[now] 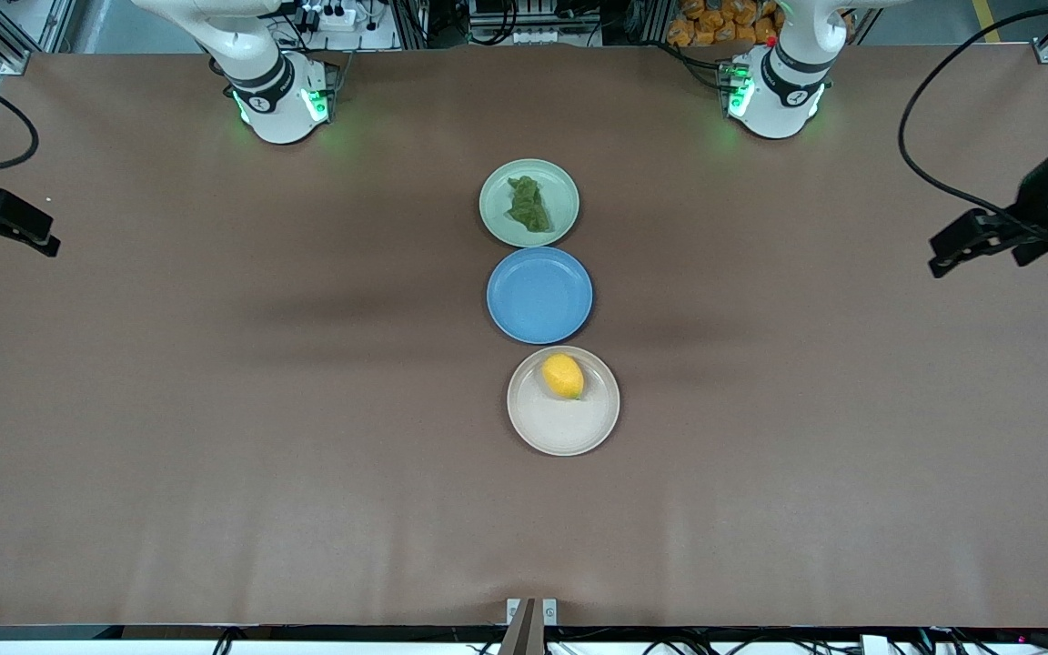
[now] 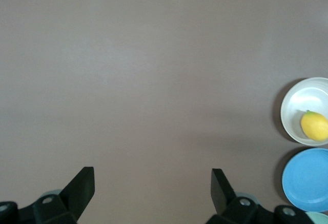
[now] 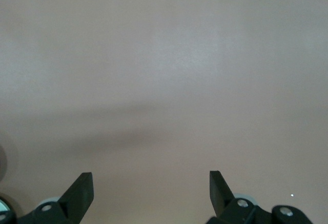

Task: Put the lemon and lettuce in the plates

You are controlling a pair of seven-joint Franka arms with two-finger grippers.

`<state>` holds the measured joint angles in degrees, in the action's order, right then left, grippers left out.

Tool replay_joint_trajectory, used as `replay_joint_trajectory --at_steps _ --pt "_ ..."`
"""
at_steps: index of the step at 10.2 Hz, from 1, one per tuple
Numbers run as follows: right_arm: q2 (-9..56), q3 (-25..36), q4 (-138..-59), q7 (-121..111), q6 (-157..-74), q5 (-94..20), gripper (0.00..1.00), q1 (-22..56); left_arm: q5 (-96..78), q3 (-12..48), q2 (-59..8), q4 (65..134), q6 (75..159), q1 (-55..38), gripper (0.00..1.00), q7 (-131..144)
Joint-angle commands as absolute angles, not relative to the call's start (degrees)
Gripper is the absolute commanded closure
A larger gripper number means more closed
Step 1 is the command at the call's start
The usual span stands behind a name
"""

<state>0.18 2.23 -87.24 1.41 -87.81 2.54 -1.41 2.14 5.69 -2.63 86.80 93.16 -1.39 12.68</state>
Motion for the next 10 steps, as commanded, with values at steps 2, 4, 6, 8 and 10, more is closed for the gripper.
replay_joint_trajectory --at_steps 2,4,6,8,10 --pt "-0.44 3.96 -85.61 0.88 -86.05 1.32 0.00 -0.70 0.79 6.33 -1.67 87.19 92.64 -1.05 0.00 9.15" --pt "-0.44 4.04 -85.78 0.36 -86.13 1.41 0.00 -0.88 0.79 6.33 -1.58 87.10 92.64 -0.88 0.00 9.05" --pt "-0.09 4.04 -85.69 0.26 -86.66 1.41 0.00 -1.14 0.70 6.33 -1.58 87.10 92.64 -0.70 0.00 8.70" --pt "-0.09 3.96 -85.69 0.26 -86.66 1.41 0.00 -1.41 0.79 6.33 -1.14 87.10 92.64 -0.62 0.00 8.61" --pt "-0.09 3.87 -85.69 0.26 -86.75 1.41 0.00 -1.32 0.27 6.33 -1.14 87.01 92.64 -0.53 0.00 8.00"
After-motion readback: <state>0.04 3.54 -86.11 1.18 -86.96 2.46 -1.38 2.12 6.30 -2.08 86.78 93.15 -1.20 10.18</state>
